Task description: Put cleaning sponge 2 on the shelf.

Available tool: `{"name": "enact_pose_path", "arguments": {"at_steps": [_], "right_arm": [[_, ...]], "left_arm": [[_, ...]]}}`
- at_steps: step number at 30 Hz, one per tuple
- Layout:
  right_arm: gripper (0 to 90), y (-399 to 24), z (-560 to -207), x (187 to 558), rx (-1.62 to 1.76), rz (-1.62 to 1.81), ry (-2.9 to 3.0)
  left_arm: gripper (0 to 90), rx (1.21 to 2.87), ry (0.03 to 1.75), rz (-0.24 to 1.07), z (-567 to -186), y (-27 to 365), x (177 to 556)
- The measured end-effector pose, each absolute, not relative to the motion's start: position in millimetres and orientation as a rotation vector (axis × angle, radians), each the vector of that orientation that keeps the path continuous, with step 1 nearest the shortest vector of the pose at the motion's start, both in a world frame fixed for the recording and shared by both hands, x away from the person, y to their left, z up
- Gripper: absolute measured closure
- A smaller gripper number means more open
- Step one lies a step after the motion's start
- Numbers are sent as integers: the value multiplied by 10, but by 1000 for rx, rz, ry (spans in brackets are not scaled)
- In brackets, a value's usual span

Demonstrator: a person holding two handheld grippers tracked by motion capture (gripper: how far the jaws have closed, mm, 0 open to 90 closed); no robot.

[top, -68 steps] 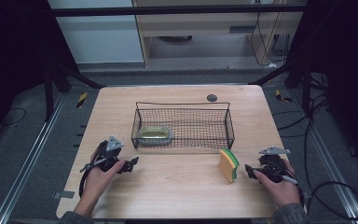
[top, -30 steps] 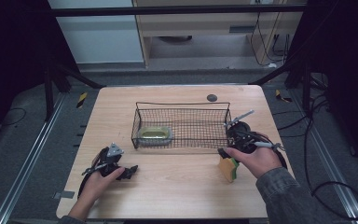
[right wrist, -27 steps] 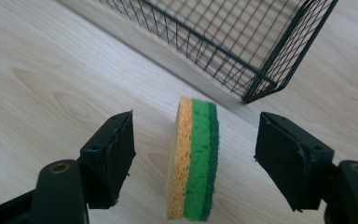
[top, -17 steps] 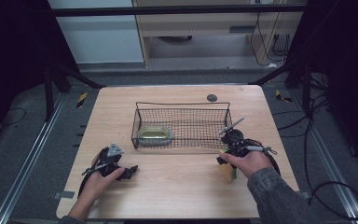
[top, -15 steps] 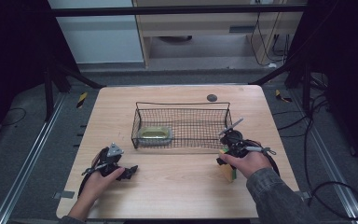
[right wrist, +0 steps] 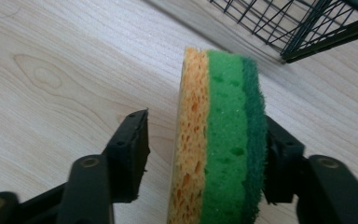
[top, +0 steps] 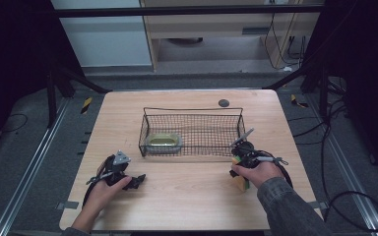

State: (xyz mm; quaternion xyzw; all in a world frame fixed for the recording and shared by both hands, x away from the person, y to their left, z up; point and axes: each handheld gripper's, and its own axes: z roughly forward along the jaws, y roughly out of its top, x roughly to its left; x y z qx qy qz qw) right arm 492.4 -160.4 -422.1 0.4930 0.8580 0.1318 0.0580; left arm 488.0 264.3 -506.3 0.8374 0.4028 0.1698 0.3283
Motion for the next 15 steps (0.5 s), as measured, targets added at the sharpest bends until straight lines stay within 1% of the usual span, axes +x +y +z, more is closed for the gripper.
{"name": "enact_pose_path", "arguments": {"at_steps": [2, 5, 6, 15], "right_arm": [[495, -1613, -4236, 4919, 1495, 391, 2605], [618, -1636, -4242, 4908, 1487, 395, 2616], [634, -1648, -4236, 4900, 1491, 399, 2614], [639, -1894, -4110, 4824, 1502, 498, 2550]], "left_arm": [[0, 2194, 1053, 444, -5062, 2644, 4881], [0, 2195, 1052, 444, -5062, 2645, 4881], [0, 2193, 1052, 444, -5063, 2645, 4880], [0, 2191, 1049, 445, -5065, 2647, 4880]]}}
